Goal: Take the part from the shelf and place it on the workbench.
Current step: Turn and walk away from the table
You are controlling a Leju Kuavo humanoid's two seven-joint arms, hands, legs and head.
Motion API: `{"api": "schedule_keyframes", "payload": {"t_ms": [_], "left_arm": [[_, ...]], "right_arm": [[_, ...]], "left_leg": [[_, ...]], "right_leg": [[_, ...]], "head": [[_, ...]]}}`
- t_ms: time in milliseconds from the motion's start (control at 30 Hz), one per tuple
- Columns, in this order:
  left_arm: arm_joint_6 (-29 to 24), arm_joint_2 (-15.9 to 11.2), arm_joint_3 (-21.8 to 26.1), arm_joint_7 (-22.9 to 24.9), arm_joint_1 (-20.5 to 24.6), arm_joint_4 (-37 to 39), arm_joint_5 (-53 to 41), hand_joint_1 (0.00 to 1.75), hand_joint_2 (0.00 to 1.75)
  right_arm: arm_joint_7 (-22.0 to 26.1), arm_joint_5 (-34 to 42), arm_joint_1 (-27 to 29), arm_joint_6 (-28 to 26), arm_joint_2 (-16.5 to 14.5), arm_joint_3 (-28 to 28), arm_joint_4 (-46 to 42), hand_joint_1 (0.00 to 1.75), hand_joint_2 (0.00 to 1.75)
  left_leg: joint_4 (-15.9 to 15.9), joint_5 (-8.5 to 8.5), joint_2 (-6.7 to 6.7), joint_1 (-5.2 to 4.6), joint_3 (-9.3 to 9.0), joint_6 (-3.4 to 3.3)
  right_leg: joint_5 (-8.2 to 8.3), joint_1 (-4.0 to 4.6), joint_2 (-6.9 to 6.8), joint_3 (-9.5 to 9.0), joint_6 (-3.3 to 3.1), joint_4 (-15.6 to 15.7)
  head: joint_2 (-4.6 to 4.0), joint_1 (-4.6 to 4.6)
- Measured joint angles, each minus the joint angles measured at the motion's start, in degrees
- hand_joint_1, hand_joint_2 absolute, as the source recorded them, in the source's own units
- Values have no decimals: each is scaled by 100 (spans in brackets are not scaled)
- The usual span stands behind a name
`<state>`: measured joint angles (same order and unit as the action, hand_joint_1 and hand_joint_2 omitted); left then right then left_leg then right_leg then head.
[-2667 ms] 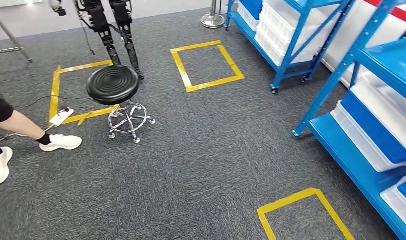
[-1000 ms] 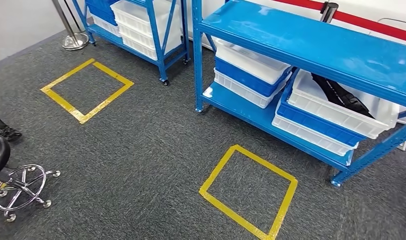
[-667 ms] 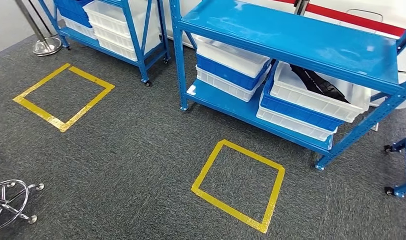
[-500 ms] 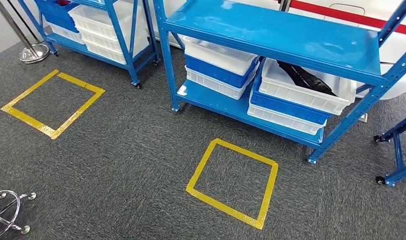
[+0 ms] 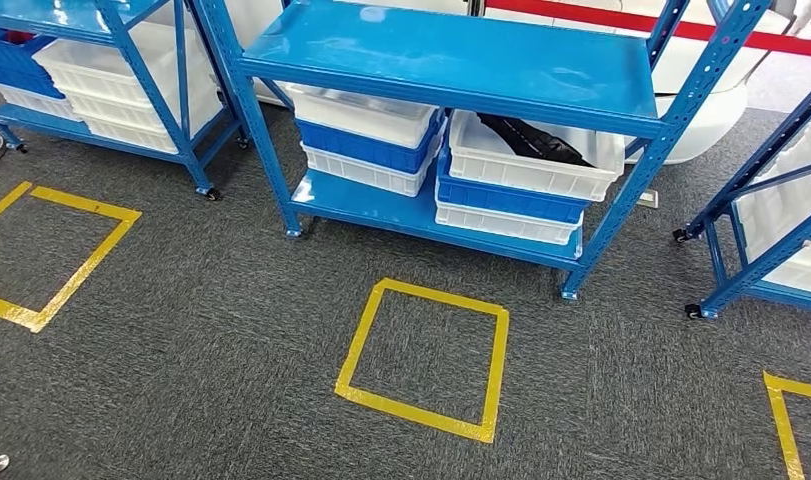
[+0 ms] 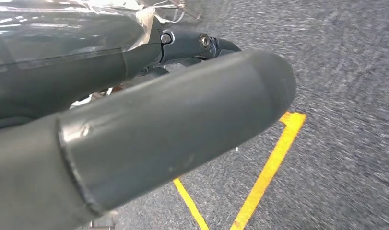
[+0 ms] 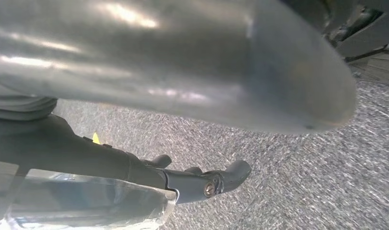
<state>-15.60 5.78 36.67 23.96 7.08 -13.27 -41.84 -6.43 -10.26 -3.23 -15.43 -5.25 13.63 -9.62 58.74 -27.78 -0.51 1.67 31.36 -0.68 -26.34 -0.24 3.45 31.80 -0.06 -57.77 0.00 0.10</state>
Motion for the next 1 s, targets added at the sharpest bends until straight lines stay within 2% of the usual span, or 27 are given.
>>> {"api": "schedule_keyframes", "payload": {"t_ms": [33,133,333,500,833,1000], "left_arm": [[7,-2,0,-1,-1,0,7,0,0],[38,-3,3,1,-17,0,10,0,0],[108,-3,3,1,-16,0,-22,0,0],[135,-3,1,2,-9,0,-46,0,0],[220,-3,1,2,-4,0,-61,0,0],[221,-5,-1,1,4,-2,-74,0,0]], "right_arm": [[26,-3,4,5,1,5,0,0,0],[64,-1,18,12,16,25,0,0,0],[65,14,13,10,16,27,0,0,0],[64,12,12,10,15,29,0,0,0],[62,3,12,10,16,32,0,0,0],[44,-1,12,13,0,33,0,0,0]], "left_leg": [[-57,-5,-1,-14,-9,22],[-73,10,-2,-65,-5,74],[-66,28,-2,-157,10,-21],[-65,31,-2,-167,12,-37],[-64,30,-1,-152,10,-39],[-30,15,-2,-152,27,-93]], "right_leg": [[-9,31,3,26,10,-11],[-21,45,-11,83,29,-18],[9,-5,-15,45,99,-11],[16,-34,-15,45,110,0],[16,-32,-15,45,111,1],[38,-122,-12,35,147,23]], "head": [[0,2],[0,4],[0,3],[0,2],[0,0],[0,-1]]}}
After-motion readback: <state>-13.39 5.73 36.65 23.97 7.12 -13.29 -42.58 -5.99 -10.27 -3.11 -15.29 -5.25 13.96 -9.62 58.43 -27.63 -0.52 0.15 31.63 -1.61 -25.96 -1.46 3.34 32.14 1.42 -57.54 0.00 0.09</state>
